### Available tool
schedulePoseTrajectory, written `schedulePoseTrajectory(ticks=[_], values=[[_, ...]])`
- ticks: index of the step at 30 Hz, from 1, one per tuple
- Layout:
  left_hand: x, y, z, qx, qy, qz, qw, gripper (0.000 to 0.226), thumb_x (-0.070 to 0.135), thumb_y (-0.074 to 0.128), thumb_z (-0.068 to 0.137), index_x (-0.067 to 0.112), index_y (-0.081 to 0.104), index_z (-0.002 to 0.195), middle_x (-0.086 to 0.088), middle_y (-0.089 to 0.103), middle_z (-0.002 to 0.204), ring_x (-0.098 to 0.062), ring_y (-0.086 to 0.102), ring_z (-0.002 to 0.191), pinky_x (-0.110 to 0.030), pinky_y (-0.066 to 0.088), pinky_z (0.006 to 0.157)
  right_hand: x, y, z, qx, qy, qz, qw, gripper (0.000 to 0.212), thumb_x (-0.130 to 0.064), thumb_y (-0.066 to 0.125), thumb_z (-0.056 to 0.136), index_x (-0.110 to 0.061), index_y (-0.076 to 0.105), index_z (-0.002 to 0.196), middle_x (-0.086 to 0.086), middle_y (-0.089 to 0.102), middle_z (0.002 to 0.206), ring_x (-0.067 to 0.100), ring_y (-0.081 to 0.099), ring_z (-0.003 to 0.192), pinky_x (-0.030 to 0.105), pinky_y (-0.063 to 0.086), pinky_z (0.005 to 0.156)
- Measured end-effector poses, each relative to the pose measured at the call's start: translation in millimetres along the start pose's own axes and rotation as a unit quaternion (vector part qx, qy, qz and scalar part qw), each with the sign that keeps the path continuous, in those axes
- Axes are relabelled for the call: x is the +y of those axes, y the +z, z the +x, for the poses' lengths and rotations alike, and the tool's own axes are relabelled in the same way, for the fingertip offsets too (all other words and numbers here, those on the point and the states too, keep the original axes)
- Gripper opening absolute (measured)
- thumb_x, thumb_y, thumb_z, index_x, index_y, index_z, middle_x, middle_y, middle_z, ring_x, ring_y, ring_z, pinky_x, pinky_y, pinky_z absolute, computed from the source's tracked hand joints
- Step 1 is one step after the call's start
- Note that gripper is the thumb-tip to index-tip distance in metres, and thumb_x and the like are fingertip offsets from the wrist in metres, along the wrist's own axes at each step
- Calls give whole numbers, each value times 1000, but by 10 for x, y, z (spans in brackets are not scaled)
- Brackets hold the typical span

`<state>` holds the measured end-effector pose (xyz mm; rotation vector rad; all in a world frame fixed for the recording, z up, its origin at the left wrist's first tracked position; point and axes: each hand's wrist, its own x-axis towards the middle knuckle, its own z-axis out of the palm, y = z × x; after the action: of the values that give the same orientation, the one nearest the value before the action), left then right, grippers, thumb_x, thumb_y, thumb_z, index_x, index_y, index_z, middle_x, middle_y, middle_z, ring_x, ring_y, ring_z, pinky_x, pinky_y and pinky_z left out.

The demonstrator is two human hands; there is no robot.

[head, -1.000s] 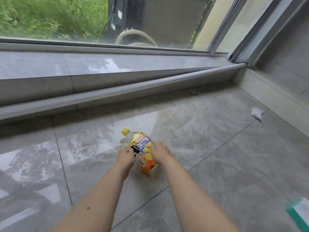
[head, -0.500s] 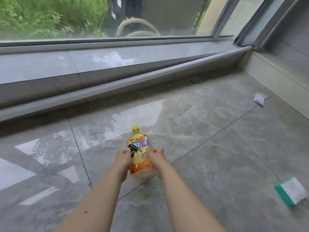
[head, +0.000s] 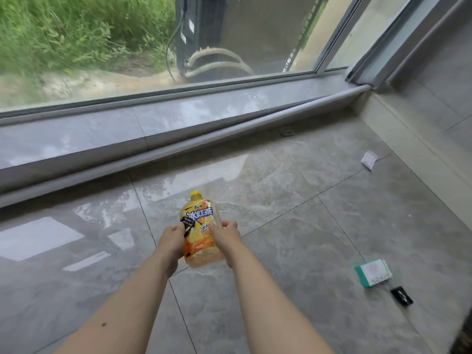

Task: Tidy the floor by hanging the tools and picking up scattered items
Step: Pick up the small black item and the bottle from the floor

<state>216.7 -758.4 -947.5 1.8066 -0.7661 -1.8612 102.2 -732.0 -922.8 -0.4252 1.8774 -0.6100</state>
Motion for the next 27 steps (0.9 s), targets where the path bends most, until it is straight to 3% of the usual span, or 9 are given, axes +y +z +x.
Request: schedulePoseTrajectory(ticks=[4,8,12,20,24,27], values=[[507,-141,-507,18,-3,-26,1000,34,26,32,102,6,57,90,-11,61,86,-22,57,67,-26,41,58,-521,-90,-552,-17,-7,-6,1000,28,-29,53,92,-17,34,109,13,54,126,28,59,111,40,52,95],[1038,-353,-858,42,2,-44,998,34,28,30,102,8,54,88,-7,58,74,-17,51,59,-25,40,57,-1154,-60,-991,-14,-32,-47,998,42,-29,56,90,-12,37,123,14,53,130,30,58,115,44,49,100],[1508,-585,-1081,37,5,-56,998,32,31,32,102,8,54,110,-10,64,93,-23,59,73,-27,45,59,-1636,-23,-1362,-24,-50,-64,996,47,-29,56,90,-10,35,128,13,51,131,29,58,116,40,51,98],[2124,-937,-1454,47,37,-50,997,37,29,29,104,15,56,81,-4,62,78,-17,56,64,-25,42,57,-2241,101,-1919,-38,-78,-82,993,51,-30,57,90,-8,35,130,14,50,134,30,55,120,41,47,103],[2238,-1040,-1667,61,48,-50,996,43,30,28,104,15,60,79,-7,65,81,-22,60,71,-32,47,68,-2398,117,-2106,-55,-85,-96,990,51,-30,57,90,-8,34,130,14,51,134,29,55,120,40,47,102],[2258,-1107,-1806,79,37,-69,994,43,32,27,104,8,62,94,-12,68,91,-29,64,85,-42,51,87,-2467,132,-2223,-78,-85,-107,987,50,-29,56,90,-7,33,129,15,51,133,30,56,119,40,48,101]])
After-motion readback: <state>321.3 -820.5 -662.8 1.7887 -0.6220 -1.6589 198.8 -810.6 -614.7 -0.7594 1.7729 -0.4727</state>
